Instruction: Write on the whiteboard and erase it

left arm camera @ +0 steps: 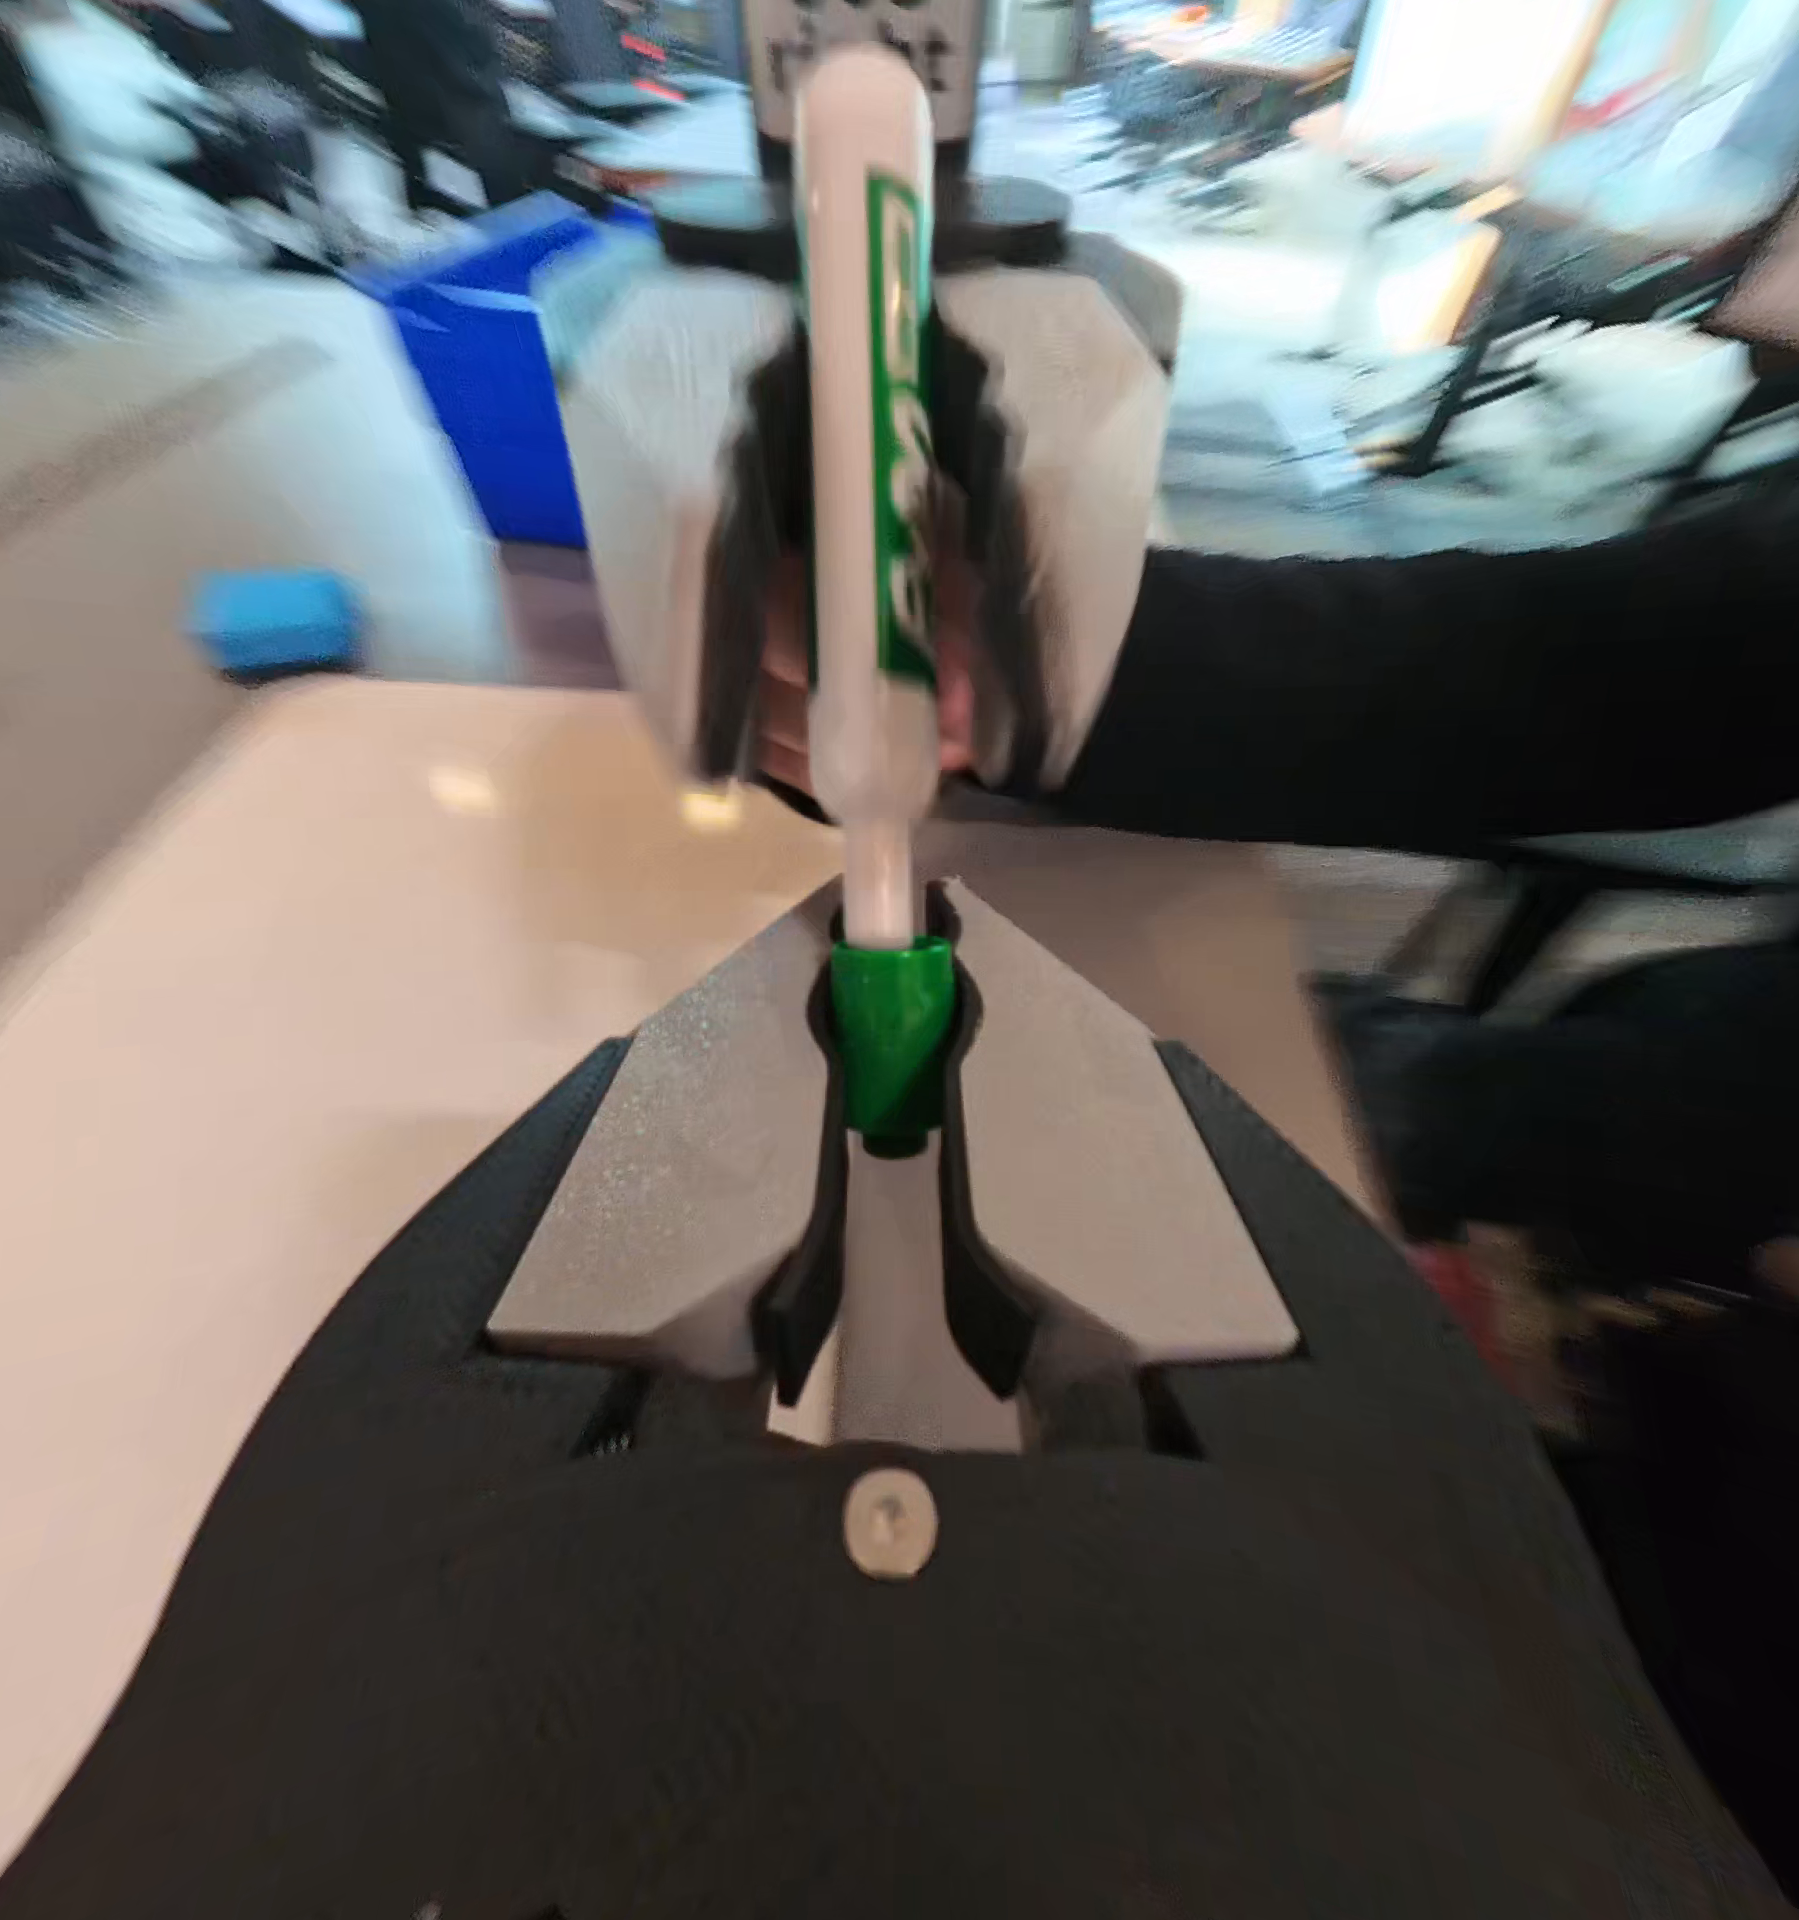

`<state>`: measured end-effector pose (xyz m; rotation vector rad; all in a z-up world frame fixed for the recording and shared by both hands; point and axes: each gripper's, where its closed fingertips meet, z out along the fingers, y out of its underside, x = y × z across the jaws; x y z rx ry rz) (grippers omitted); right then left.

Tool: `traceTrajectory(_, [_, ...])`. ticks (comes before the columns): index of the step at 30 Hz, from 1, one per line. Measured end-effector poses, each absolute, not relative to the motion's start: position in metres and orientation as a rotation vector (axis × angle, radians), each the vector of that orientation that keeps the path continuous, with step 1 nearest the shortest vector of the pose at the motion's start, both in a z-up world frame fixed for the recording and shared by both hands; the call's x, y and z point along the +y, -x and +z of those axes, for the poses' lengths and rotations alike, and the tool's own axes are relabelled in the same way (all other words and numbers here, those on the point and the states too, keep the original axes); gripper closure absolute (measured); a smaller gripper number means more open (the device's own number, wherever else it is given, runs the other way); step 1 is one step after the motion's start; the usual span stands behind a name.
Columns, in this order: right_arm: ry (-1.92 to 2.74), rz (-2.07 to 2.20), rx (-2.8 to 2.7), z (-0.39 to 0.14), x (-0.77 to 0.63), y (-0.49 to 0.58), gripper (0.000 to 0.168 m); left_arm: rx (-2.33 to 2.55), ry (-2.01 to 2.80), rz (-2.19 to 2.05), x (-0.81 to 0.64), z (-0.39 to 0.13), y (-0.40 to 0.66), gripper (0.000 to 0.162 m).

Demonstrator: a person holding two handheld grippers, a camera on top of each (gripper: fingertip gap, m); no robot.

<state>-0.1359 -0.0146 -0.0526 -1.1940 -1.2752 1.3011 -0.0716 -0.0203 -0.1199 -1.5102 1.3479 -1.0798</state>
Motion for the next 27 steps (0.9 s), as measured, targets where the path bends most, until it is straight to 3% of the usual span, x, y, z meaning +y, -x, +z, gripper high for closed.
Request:
traceTrajectory(1, [1.157,1.333,-1.256,-0.044,-0.017,0.131,0.144,1.349,1.537,-1.200,-0.027,-0.118,0.074,0.153])
traceTrajectory(6, [1.203,1.316,-0.991,-0.025,0.025,0.101,0.145,1.123,1.608,-0.962,0.024,-0.117,0.086,0.152])
traceTrajectory(13, [1.289,1.259,-0.859,-0.033,0.054,0.091,0.144,0.947,1.798,-0.564,0.078,-0.143,0.118,0.152])
traceTrajectory(17, [1.305,1.251,-0.883,-0.038,0.052,0.095,0.144,0.852,1.785,-0.546,0.090,-0.134,0.132,0.153])
traceTrajectory(27, [1.457,0.760,-0.902,-0.069,0.085,0.092,0.143,1.064,1.784,-0.390,0.080,-0.159,0.117,0.152])
